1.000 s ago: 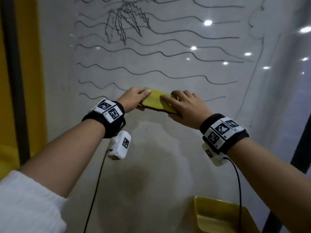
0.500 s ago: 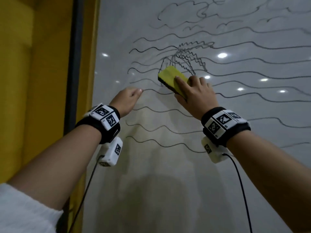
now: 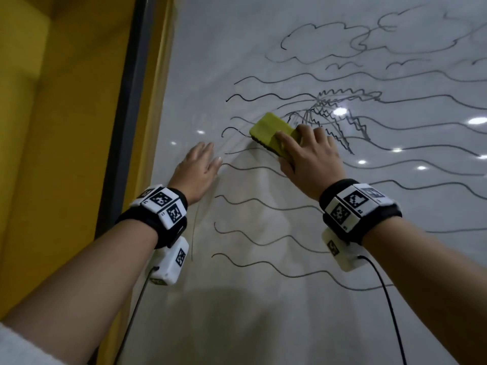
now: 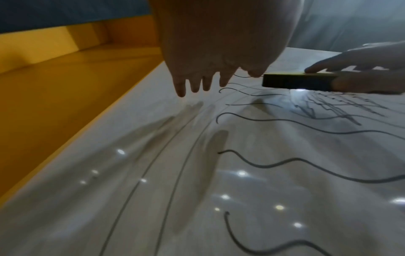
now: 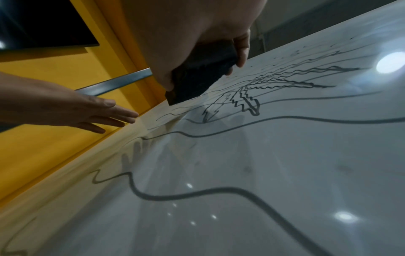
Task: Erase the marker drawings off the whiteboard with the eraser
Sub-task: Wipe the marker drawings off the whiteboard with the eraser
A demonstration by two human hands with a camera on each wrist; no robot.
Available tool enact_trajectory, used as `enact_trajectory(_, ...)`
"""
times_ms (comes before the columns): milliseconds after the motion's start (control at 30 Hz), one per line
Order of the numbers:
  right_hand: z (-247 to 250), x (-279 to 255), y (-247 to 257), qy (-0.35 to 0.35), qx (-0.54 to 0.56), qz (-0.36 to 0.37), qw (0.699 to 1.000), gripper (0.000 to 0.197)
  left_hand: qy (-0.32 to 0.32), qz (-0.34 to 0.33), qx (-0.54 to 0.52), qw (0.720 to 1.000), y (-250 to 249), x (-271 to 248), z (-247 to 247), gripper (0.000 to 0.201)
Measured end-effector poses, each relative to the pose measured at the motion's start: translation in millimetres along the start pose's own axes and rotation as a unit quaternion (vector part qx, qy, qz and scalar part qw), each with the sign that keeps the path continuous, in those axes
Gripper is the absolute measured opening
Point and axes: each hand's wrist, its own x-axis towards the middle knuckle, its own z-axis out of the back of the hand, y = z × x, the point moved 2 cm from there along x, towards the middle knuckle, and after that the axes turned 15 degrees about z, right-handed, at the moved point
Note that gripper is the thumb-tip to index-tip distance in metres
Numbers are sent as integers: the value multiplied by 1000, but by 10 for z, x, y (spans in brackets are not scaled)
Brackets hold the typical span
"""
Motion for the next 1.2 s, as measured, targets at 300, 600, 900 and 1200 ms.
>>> enact_trajectory(300, -37, 263, -232, -63, -9, 41, 997, 47, -2, 43, 86, 995, 157, 325, 39, 57)
enact_trajectory(600, -91, 1029, -173, -15, 28, -128, 991, 54, -16, 2, 140, 990, 95, 562, 107, 55)
enact_trajectory(900, -292, 1117, 157, 77, -15, -60, 995, 53, 5, -19, 122, 992, 189, 596, 36, 55)
enact_trajectory(1200, -359, 1100, 252, 104, -12, -88, 991, 56, 9, -42, 138, 989, 282, 598, 11, 56)
